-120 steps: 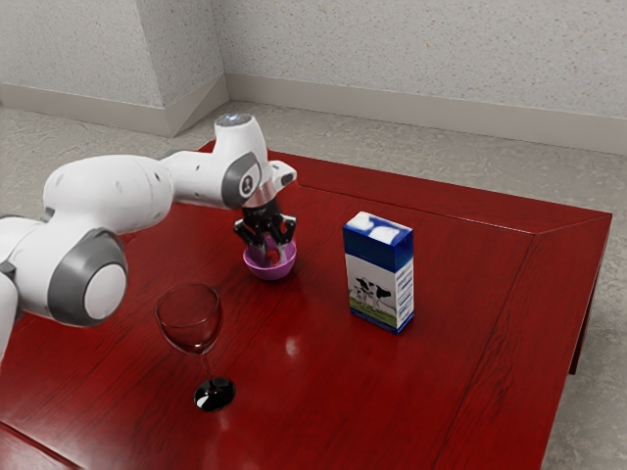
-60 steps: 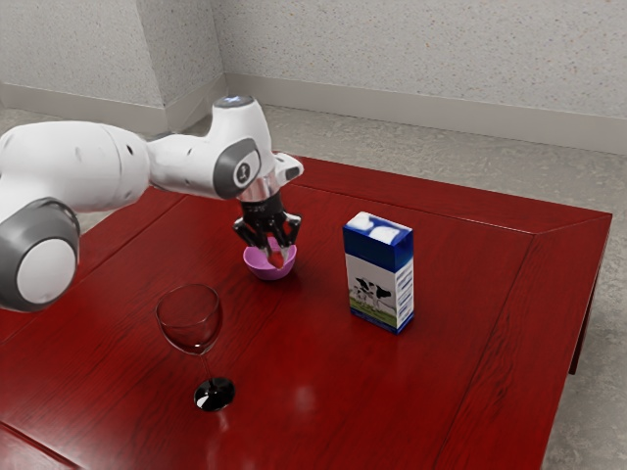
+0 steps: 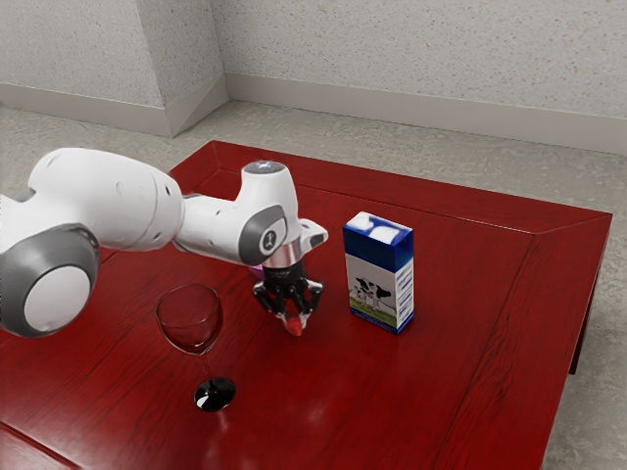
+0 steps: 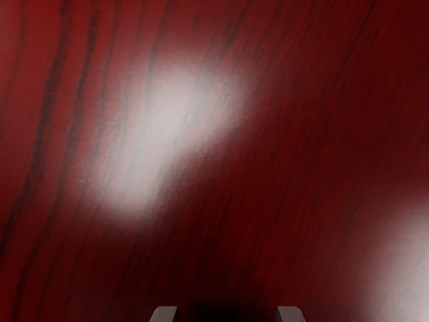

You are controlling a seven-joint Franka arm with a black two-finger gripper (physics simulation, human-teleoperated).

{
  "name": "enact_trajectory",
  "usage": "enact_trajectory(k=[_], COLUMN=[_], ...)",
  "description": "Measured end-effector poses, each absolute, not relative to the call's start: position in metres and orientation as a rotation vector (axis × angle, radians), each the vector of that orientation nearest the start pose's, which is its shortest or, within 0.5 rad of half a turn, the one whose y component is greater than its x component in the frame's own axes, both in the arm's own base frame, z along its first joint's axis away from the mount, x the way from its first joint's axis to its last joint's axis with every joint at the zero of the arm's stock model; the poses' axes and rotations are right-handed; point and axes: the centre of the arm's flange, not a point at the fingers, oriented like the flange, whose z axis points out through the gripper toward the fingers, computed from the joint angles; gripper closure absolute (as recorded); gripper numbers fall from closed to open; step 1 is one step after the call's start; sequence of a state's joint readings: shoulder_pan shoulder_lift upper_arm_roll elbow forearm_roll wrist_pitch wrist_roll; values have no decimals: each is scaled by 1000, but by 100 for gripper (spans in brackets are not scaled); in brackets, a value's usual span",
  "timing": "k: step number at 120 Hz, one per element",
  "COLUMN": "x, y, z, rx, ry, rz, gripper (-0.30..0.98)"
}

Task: Take strawberry from the bowl

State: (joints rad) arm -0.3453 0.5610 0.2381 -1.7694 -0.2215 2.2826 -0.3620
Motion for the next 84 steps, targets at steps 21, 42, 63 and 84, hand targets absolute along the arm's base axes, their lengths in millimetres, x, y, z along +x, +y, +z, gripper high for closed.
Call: enact_trajectory(k=[21, 42, 63, 84], x=[652, 658, 675, 656], y=[-88, -63, -14, 73], z=[245, 294, 402, 572], rx=[-3137, -3156, -3122, -3094], ry=[-591, -596, -499, -478], rz=[38, -61, -249, -417], gripper=[31, 15, 8, 4])
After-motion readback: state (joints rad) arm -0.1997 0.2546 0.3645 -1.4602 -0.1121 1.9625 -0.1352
